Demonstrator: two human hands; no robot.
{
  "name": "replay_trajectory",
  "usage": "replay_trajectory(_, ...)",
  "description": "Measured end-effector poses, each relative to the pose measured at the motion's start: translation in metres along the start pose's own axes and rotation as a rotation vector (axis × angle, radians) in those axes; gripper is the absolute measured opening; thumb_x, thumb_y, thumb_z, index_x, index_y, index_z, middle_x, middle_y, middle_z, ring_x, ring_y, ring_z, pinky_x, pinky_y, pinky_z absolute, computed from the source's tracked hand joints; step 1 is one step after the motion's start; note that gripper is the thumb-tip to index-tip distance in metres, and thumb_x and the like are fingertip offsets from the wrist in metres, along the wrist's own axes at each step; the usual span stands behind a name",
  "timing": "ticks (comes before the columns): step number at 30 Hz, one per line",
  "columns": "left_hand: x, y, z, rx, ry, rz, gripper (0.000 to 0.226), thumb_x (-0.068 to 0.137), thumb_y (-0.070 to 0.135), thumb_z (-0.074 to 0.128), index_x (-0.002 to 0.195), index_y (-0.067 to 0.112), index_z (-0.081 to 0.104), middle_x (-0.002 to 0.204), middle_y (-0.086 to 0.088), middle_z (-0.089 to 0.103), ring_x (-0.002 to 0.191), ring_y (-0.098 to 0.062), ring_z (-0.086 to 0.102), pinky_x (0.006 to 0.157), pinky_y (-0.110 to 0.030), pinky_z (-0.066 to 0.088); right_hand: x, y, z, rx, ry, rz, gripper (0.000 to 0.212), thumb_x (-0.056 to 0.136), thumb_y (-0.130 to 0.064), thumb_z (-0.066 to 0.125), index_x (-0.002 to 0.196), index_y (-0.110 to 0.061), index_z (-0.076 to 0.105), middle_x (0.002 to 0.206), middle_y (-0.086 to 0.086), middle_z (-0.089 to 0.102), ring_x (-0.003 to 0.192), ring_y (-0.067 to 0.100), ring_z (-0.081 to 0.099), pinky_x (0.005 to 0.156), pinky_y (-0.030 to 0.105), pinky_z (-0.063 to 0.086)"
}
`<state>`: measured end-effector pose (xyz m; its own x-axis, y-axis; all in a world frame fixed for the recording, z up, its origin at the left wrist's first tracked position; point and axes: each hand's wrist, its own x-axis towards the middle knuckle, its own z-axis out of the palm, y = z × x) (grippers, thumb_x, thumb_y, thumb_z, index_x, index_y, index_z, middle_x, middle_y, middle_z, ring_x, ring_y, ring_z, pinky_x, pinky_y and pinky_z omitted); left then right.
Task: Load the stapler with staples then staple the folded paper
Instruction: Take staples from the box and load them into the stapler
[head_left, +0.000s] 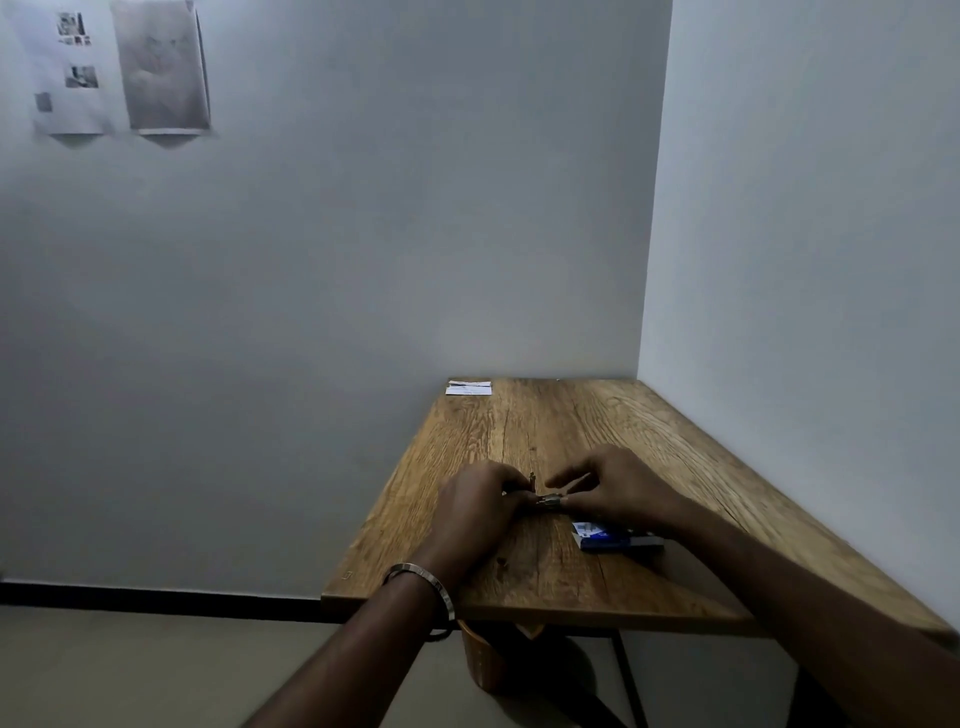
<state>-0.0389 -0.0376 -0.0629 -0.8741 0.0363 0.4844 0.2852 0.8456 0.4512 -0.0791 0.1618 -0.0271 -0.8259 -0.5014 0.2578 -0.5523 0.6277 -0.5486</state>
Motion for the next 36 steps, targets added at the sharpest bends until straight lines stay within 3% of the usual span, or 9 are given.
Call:
replay_trajectory(5, 0.0, 0.0, 0.0, -0.007, 0.003, 0.015, 0.022, 0.09, 0.035, 0.066, 0.11, 0.027, 0.072, 0.111, 0.01, 0.072, 0.099, -0.005, 0.063, 0.09, -0.035, 0.054, -0.002, -0.001, 0.002, -0.12, -0.077, -0.066, 0.027, 0.088, -0.013, 0.071, 0.113, -0.021, 0.074, 0.112, -0.006, 0.074, 0.092, -0.005, 0.063, 0.076, 0.01, 0.048)
replay_trajectory(10, 0.0, 0.0, -0.002, -0.023, -0.007, 0.016, 0.022, 0.092, 0.033, 0.065, 0.111, 0.025, 0.072, 0.111, 0.009, 0.071, 0.098, -0.005, 0.063, 0.088, -0.033, 0.056, 0.001, 0.002, 0.0, -0.111, -0.074, -0.025, 0.02, 0.091, -0.016, 0.069, 0.109, -0.024, 0.076, 0.111, -0.007, 0.073, 0.092, -0.003, 0.063, 0.073, 0.013, 0.049)
replay_trajectory(15, 0.0, 0.0, -0.001, -0.026, -0.013, 0.022, 0.023, 0.091, 0.035, 0.065, 0.11, 0.025, 0.072, 0.11, 0.009, 0.071, 0.095, -0.004, 0.062, 0.086, -0.031, 0.056, -0.005, 0.013, -0.013, -0.042, -0.077, 0.077, 0.024, 0.089, -0.009, 0.069, 0.105, -0.024, 0.078, 0.101, -0.008, 0.076, 0.093, 0.007, 0.069, 0.084, 0.026, 0.058)
replay_trajectory(19, 0.001, -0.001, 0.0, -0.033, -0.009, 0.011, 0.023, 0.09, 0.037, 0.066, 0.109, 0.026, 0.072, 0.11, 0.01, 0.071, 0.095, -0.002, 0.062, 0.085, -0.03, 0.056, -0.008, 0.016, -0.016, 0.026, -0.059, 0.091, 0.017, 0.086, -0.014, 0.074, 0.098, -0.024, 0.08, 0.093, -0.008, 0.078, 0.089, 0.009, 0.072, 0.079, 0.027, 0.059)
replay_trajectory(23, 0.002, -0.002, 0.002, -0.036, 0.003, -0.002, 0.024, 0.089, 0.04, 0.067, 0.108, 0.027, 0.073, 0.107, 0.011, 0.072, 0.093, -0.002, 0.061, 0.083, -0.03, 0.056, -0.009, 0.024, -0.02, 0.026, -0.019, 0.113, 0.017, 0.085, -0.009, 0.074, 0.093, -0.023, 0.081, 0.086, -0.009, 0.078, 0.08, 0.005, 0.071, 0.064, 0.014, 0.051)
replay_trajectory(27, 0.002, -0.003, 0.003, -0.034, 0.007, 0.003, 0.025, 0.089, 0.04, 0.068, 0.109, 0.026, 0.073, 0.109, 0.011, 0.072, 0.093, -0.001, 0.061, 0.082, -0.028, 0.055, -0.011, 0.03, -0.021, 0.032, 0.009, 0.109, 0.016, 0.08, -0.011, 0.078, 0.089, -0.024, 0.08, 0.08, -0.009, 0.077, 0.073, 0.001, 0.07, 0.057, 0.012, 0.049)
replay_trajectory(32, 0.002, -0.003, 0.003, -0.061, 0.029, 0.003, 0.027, 0.088, 0.037, 0.07, 0.113, 0.029, 0.068, 0.108, 0.011, 0.07, 0.093, -0.002, 0.061, 0.082, -0.028, 0.056, -0.01, 0.035, -0.013, 0.078, 0.048, 0.094, 0.033, 0.077, -0.013, 0.083, 0.102, -0.028, 0.067, 0.096, -0.01, 0.074, 0.091, 0.002, 0.07, 0.072, 0.014, 0.053)
replay_trajectory(36, 0.001, 0.0, 0.002, -0.087, 0.051, 0.027, 0.025, 0.088, 0.032, 0.07, 0.113, 0.03, 0.065, 0.108, 0.013, 0.07, 0.093, 0.001, 0.062, 0.083, -0.027, 0.057, -0.009, 0.036, -0.01, 0.031, 0.05, 0.077, 0.035, 0.081, -0.018, 0.08, 0.114, -0.024, 0.069, 0.103, -0.012, 0.072, 0.094, -0.001, 0.067, 0.069, 0.011, 0.05)
